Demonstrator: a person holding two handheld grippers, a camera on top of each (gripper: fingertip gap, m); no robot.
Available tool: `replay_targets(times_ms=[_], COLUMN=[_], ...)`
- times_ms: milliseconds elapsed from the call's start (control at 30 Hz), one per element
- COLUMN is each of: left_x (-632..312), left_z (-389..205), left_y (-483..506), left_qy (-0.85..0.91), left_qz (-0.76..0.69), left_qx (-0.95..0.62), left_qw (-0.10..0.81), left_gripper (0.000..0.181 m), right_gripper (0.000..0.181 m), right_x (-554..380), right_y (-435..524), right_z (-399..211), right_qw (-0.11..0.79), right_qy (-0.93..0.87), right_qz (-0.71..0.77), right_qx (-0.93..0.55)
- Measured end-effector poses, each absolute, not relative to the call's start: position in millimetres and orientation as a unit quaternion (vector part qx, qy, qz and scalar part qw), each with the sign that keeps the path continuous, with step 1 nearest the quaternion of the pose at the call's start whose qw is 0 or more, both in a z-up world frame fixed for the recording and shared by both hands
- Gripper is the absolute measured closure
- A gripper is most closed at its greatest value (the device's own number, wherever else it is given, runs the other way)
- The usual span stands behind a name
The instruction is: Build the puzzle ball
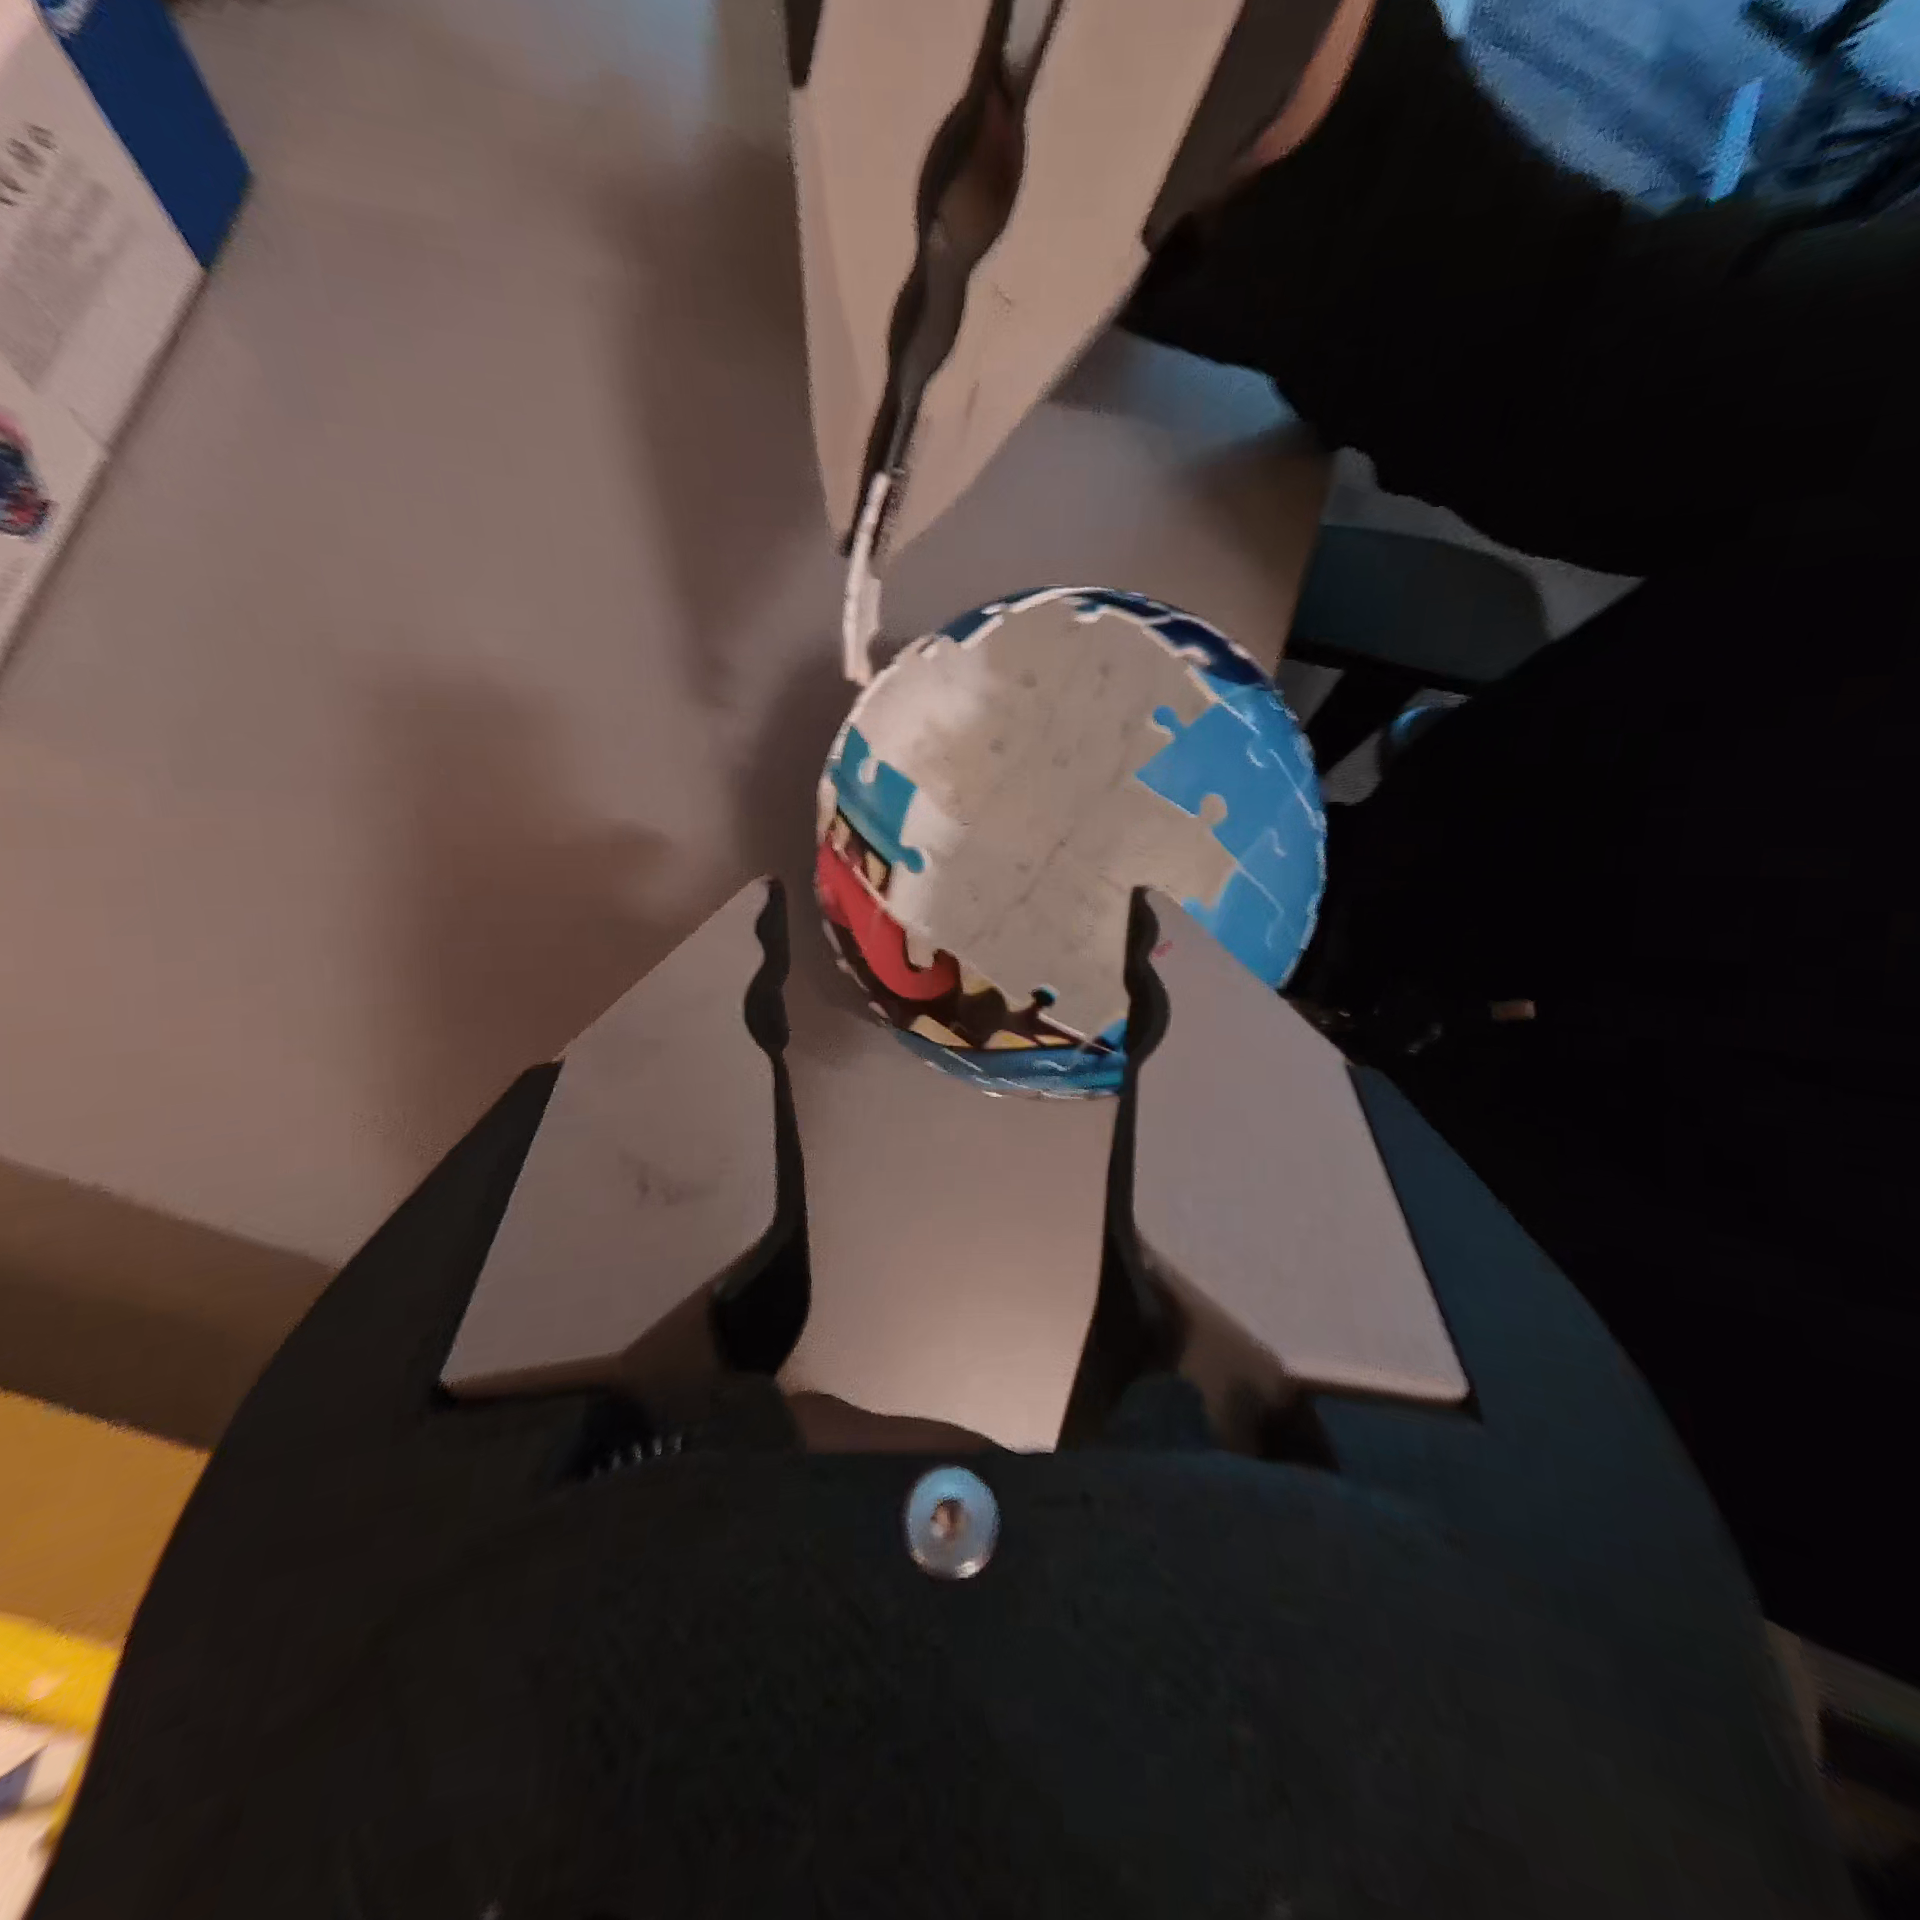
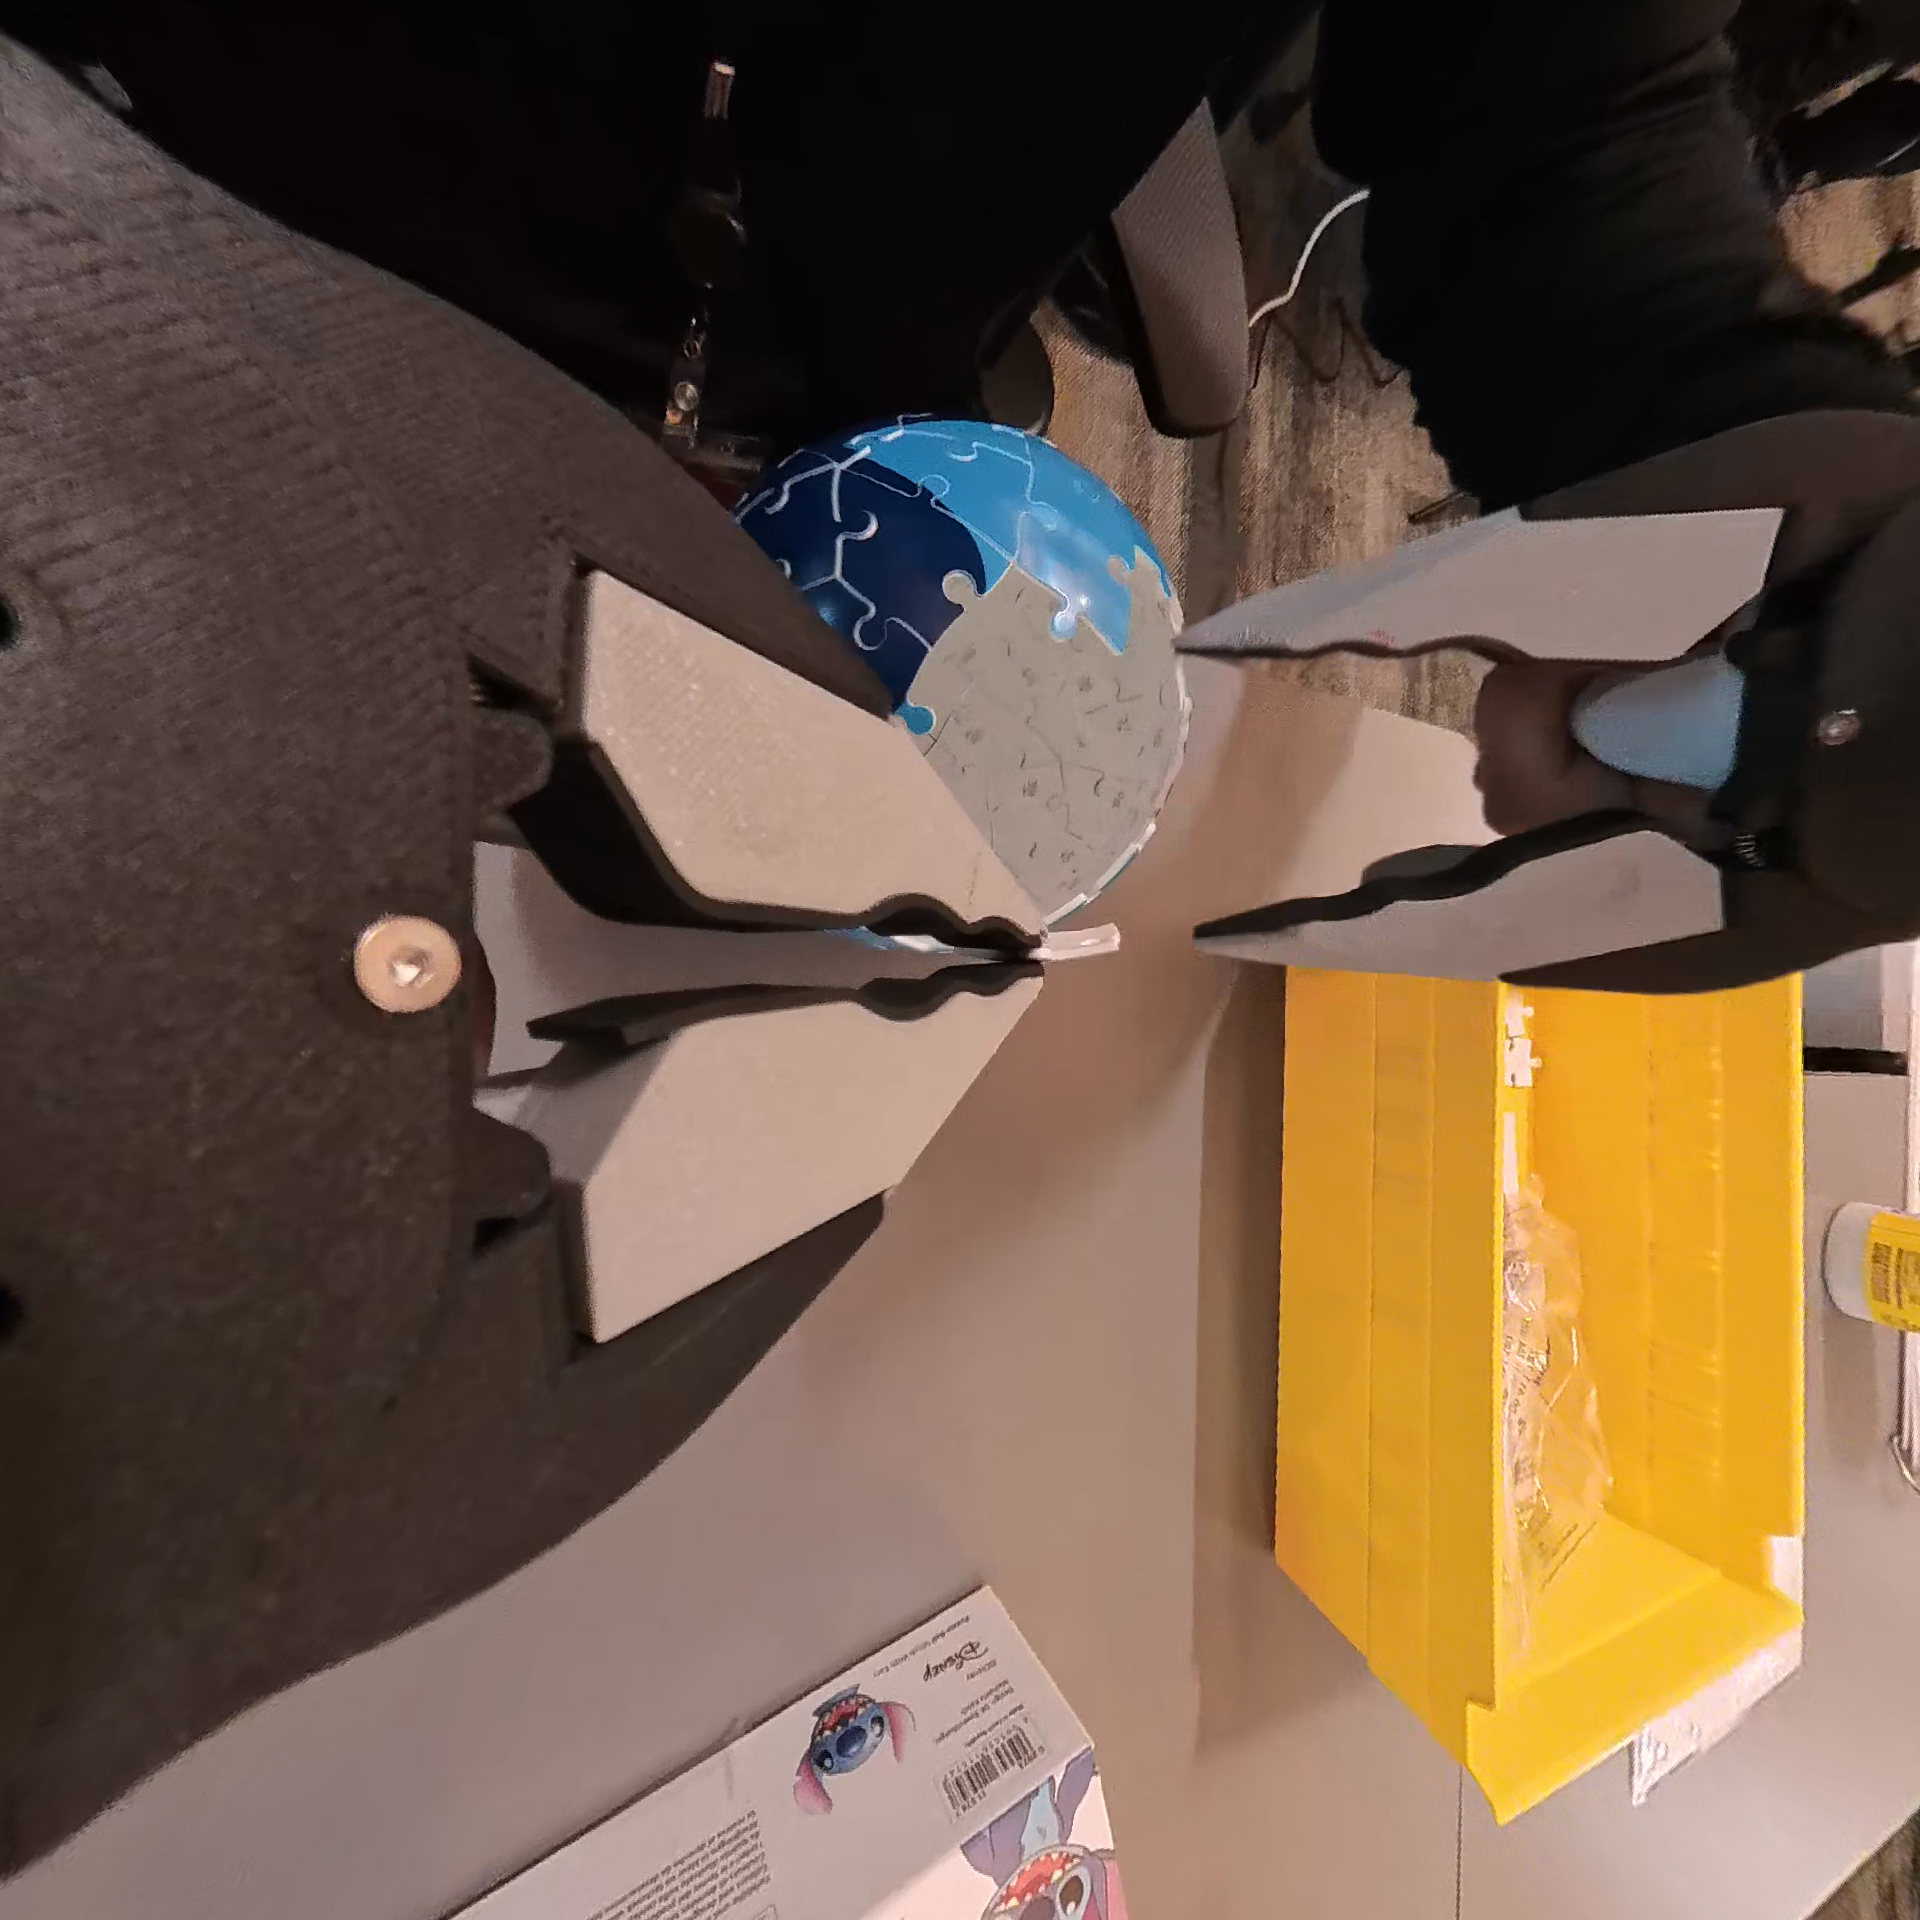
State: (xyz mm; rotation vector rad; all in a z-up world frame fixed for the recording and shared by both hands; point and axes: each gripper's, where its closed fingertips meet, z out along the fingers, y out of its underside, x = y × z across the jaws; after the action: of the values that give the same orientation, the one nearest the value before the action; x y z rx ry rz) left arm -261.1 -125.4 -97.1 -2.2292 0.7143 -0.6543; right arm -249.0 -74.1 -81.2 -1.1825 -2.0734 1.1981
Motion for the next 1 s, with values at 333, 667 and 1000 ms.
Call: replay_targets(times_ms=[333, 667, 1000], left_x=[-248.0, -243.4, -241.0], left_z=[-97.2, -109.9, -119.9], left_y=[-155.4, -165.3, -179.6], left_qy=[0.297, 0.317, 0.319], left_qz=[-0.371, -0.345, -0.319], left_qx=[-0.817, -0.823, -0.836], left_qw=[0.327, 0.322, 0.310], left_gripper=[0.094, 0.091, 0.090], right_gripper=[0.181, 0.181, 0.181], right_x=[-250.1, -250.5, -249.1], right_y=[-82.3, -86.5, -87.1], right_z=[-90.5, -91.4, -94.6], right_qw=[0.202, 0.196, 0.210], right_qy=[-0.758, -0.768, -0.775], right_qz=[0.444, 0.442, 0.444], right_qx=[-0.433, -0.420, -0.397])
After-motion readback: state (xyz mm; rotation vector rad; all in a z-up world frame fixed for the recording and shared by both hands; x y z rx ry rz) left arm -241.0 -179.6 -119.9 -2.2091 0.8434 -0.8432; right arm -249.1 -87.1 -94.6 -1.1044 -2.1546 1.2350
